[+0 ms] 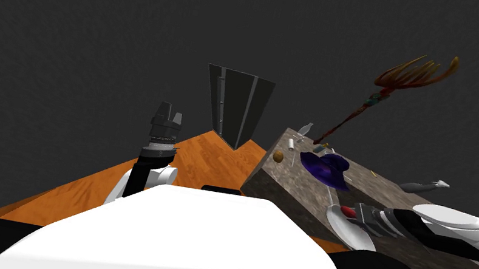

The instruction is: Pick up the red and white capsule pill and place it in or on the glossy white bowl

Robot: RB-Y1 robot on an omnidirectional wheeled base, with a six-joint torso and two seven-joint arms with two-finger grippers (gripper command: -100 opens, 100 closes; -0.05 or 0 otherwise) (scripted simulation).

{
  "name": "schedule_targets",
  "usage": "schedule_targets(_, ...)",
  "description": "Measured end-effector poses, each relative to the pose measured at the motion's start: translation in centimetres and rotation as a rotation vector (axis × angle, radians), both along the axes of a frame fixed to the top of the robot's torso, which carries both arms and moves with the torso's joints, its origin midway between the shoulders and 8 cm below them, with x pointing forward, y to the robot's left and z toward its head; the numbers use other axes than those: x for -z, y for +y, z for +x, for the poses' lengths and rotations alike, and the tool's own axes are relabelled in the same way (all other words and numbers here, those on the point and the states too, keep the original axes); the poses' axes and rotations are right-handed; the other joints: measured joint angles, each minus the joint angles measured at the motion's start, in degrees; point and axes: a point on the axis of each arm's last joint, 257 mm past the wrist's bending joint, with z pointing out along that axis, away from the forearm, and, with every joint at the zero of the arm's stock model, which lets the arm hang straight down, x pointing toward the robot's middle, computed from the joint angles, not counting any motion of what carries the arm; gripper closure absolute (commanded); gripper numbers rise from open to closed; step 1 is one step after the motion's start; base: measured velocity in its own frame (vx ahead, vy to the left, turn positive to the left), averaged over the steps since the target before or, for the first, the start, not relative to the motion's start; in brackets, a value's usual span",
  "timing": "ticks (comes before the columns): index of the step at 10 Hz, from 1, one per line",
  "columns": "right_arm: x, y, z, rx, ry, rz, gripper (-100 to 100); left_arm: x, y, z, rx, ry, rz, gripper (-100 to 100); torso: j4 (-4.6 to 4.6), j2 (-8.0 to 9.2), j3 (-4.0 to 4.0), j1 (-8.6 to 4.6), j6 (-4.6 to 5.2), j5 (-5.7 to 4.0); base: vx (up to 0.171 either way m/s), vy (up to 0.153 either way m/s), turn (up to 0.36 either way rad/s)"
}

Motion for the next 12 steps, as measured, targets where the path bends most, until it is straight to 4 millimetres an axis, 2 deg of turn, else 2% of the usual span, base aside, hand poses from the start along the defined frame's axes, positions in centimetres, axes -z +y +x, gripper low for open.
schedule_targets(3, -1.5, 0.2, 1.4, -0.030, -0.001, -0.003, 100, 0.0, 0.0, 0.0, 0.000, 0.000, 0.000, 0, 0.01, -0.05, -0.01, 0.02, 0.01, -0.02, -0.069, -0.078, -0.024)
schedule_targets(4, -1.5, 0.2, 1.4, -0.030, 0.001, -0.003, -100, 0.0, 0.0, 0.0, 0.000, 0.000, 0.000, 0, -0.04, -0.22, -0.12, 0.22, 0.00, 0.00, -0.007, -0.008, -0.002)
schedule_targets(8, -1.5, 0.2, 1.3, -0.030, 0.001, -0.003, -100, 0.0, 0.0, 0.0, 0.000, 0.000, 0.000, 0, -0.09, -0.42, -0.24, 0.42, -0.01, 0.07, 0.000, 0.000, 0.000)
schedule_targets(9, -1.5, 0.2, 1.3, -0.030, 0.001, -0.003, 0, 0.0, 0.0, 0.0, 0.000, 0.000, 0.000, 0, -0.09, -0.42, -0.24, 0.43, -0.01, 0.07, 0.000, 0.000, 0.000)
schedule_targets(10, -1.5, 0.2, 1.3, -0.030, 0.001, -0.003, -100, 0.0, 0.0, 0.0, 0.000, 0.000, 0.000, 0, -0.09, -0.42, -0.24, 0.43, -0.01, 0.07, -0.002, -0.007, -0.068)
schedule_targets(12, -3.1, 0.4, 2.7, -0.044, 0.001, -0.005, -100, 0.0, 0.0, 0.0, 0.000, 0.000, 0.000, 0, -0.09, -0.41, -0.23, 0.41, 0.00, 0.08, -0.007, -0.013, -0.086)
